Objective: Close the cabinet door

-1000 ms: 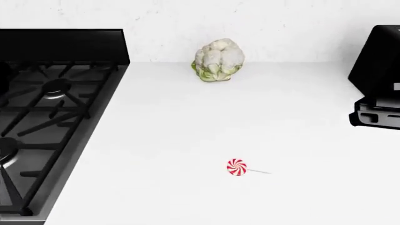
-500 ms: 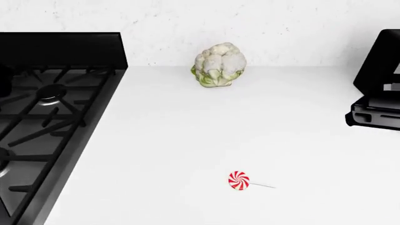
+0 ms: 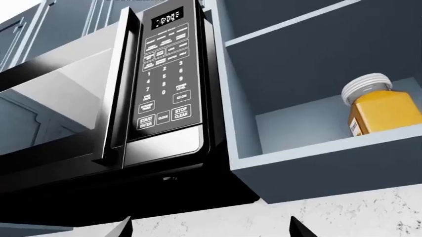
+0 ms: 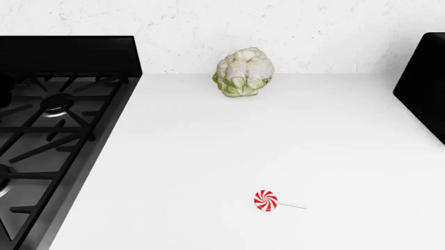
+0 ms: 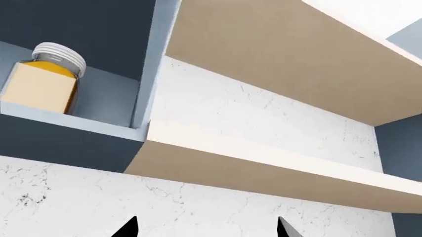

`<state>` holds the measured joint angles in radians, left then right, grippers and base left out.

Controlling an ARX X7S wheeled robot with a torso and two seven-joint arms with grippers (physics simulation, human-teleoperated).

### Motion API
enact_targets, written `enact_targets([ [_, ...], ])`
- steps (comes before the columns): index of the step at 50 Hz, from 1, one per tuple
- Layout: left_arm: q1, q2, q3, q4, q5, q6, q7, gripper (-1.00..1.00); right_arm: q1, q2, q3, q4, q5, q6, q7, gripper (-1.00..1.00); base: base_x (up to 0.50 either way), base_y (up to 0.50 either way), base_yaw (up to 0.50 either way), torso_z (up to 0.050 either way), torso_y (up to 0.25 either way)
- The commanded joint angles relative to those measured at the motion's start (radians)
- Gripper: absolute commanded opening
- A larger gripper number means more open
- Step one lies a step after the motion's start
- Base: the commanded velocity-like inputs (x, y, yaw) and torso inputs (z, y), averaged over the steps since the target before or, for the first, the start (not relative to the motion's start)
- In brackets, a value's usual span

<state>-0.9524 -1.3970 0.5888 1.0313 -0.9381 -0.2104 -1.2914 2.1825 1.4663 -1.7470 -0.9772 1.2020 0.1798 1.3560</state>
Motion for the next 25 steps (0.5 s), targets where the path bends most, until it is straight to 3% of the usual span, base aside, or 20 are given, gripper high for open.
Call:
enact_targets([
  [1, -0.040, 0.007, -0.003, 0.008, -0.031, -0.026, 0.000, 1.00, 0.094, 0.012, 0.106, 0.078, 0.137, 0.048, -0.119, 1.00, 0.00, 0.00, 0.00, 0.000, 0.000],
  [19, -0.128, -0.006, 0.033, 0.014, -0.075, -0.037, -0.009, 1.00, 0.154, 0.003, 0.435, 0.177, 0.312, 0.297, -0.205, 1.00, 0.00, 0.00, 0.00, 0.000, 0.000],
  [25, -0.200, -0.039, 0.103, 0.015, -0.083, -0.015, -0.015, 1.00, 0.152, 0.029, 0.553, 0.197, 0.361, 0.379, -0.225, 1.00, 0.00, 0.00, 0.00, 0.000, 0.000],
])
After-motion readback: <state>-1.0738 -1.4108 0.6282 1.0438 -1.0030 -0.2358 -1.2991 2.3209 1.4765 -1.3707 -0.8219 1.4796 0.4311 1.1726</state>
